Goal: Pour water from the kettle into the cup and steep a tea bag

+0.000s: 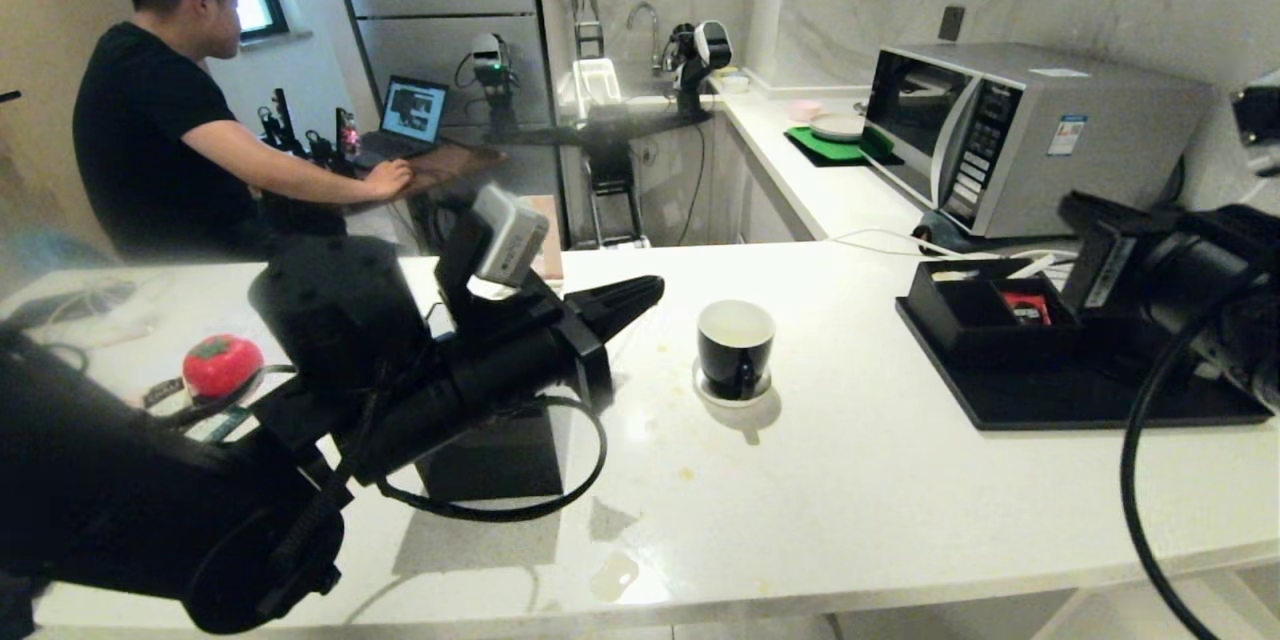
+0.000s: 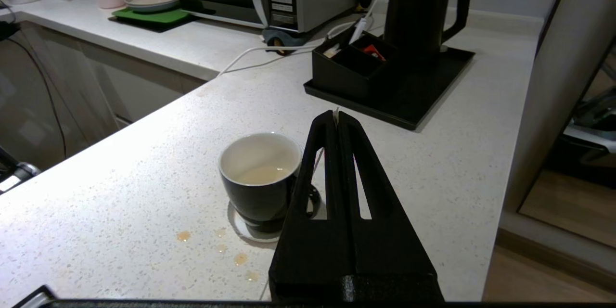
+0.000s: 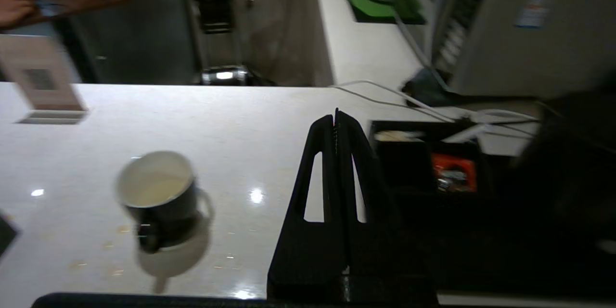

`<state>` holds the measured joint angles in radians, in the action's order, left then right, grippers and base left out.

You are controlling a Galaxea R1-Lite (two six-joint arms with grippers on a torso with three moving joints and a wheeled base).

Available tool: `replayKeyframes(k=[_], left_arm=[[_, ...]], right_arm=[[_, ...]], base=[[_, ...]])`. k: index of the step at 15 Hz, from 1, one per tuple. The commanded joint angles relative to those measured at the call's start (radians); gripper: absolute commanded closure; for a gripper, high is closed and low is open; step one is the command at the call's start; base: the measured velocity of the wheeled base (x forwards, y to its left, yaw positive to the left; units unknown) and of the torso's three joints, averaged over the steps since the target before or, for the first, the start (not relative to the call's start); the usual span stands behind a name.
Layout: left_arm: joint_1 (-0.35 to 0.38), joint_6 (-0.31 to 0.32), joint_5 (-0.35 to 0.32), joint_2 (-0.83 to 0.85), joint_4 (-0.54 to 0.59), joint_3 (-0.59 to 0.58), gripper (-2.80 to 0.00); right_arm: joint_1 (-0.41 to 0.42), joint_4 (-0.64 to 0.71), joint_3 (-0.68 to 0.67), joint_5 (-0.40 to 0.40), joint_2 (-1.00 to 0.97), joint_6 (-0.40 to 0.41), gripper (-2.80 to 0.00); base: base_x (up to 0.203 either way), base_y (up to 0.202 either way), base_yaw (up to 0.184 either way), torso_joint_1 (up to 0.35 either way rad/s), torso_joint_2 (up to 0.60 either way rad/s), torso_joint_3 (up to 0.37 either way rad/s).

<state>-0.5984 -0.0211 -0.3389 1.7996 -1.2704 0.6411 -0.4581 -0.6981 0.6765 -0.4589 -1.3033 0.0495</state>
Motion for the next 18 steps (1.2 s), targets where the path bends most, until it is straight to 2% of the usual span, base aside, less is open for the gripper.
replayKeyframes(k=[1, 4, 8, 11, 16, 18], left_arm=[[-0.006, 0.0, -0.002, 0.014, -0.007, 0.0, 0.0], [-0.009, 0.001, -0.002, 0.019, -0.007, 0.0, 0.0], [-0.011, 0.0, -0.003, 0.031, -0.007, 0.002, 0.0], [-0.009, 0.001, -0.003, 0.038, -0.007, 0.005, 0.0], [-0.011, 0.001, -0.003, 0.038, -0.007, 0.0, 0.0], [-0.01, 0.001, -0.003, 0.035, -0.007, 0.0, 0.0]], right_arm=[[0.094, -0.007, -0.049, -0.003, 0.044, 0.006, 0.0], [0.211, -0.009, -0.117, -0.003, 0.09, 0.025, 0.0], [0.269, -0.034, -0.254, -0.003, 0.191, 0.029, 0.0], [0.383, -0.038, -0.334, -0.003, 0.263, 0.046, 0.0], [0.51, -0.037, -0.499, 0.001, 0.415, 0.057, 0.0], [0.519, -0.031, -0.562, 0.013, 0.493, 0.057, 0.0]], base=[[0.0, 0.0, 0.0, 0.0, 0.0, 0.0], [0.0, 0.0, 0.0, 0.0, 0.0, 0.0], [0.0, 0.0, 0.0, 0.0, 0.0, 0.0], [0.0, 0.0, 0.0, 0.0, 0.0, 0.0], [0.0, 0.0, 0.0, 0.0, 0.0, 0.0], [0.0, 0.0, 0.0, 0.0, 0.0, 0.0]])
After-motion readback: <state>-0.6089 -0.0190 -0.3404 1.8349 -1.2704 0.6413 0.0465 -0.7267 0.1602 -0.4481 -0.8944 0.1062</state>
